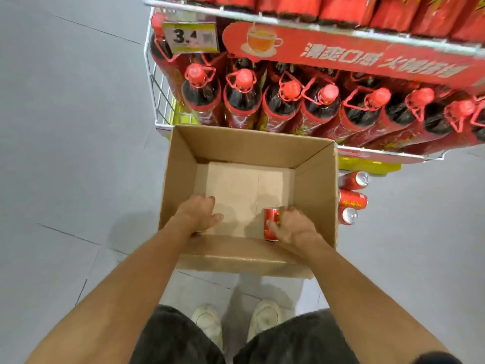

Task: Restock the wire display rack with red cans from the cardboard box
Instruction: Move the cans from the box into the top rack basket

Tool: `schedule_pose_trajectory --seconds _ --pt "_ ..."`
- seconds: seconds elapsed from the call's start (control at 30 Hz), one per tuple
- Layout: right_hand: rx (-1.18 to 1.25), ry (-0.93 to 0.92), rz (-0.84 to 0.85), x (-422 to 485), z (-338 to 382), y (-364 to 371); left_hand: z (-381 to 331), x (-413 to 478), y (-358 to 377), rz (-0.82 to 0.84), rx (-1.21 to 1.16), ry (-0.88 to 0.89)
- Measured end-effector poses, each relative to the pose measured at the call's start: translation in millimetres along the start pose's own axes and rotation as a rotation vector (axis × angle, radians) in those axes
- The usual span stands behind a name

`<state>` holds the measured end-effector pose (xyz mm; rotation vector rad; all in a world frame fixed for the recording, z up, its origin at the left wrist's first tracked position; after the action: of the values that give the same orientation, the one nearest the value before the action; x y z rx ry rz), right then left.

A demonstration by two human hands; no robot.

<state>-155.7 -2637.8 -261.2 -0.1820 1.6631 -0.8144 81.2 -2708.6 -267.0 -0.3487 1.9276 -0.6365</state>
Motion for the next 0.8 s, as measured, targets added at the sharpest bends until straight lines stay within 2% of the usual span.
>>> schedule_pose_trajectory --seconds 0.17,0.33,0.6,0.8 --pt "0.014 0.064 -0.011 91 -4 48 47 66 38 -0.051 -0.012 -0.098" --pt "-0.010 0.078 0.005 142 -7 65 72 99 51 -0.148 -0.074 -0.197" --pt "0.103 0.099 0.001 165 -8 78 89 113 77 -0.278 -0.254 -0.339" --pt "0.300 0.140 0.042 170 -16 82 101 120 84 -0.217 -0.380 -0.383"
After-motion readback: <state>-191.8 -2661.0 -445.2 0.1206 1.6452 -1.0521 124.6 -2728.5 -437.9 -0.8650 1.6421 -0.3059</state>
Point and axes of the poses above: each hand's wrist, its own x-axis towards the middle knuckle, its own y-axis out of the palm, z = x × y, the point moved 8 cm from there along x, towards the middle knuckle, and after that the axes turned 10 degrees about y, right-handed, at the moved point
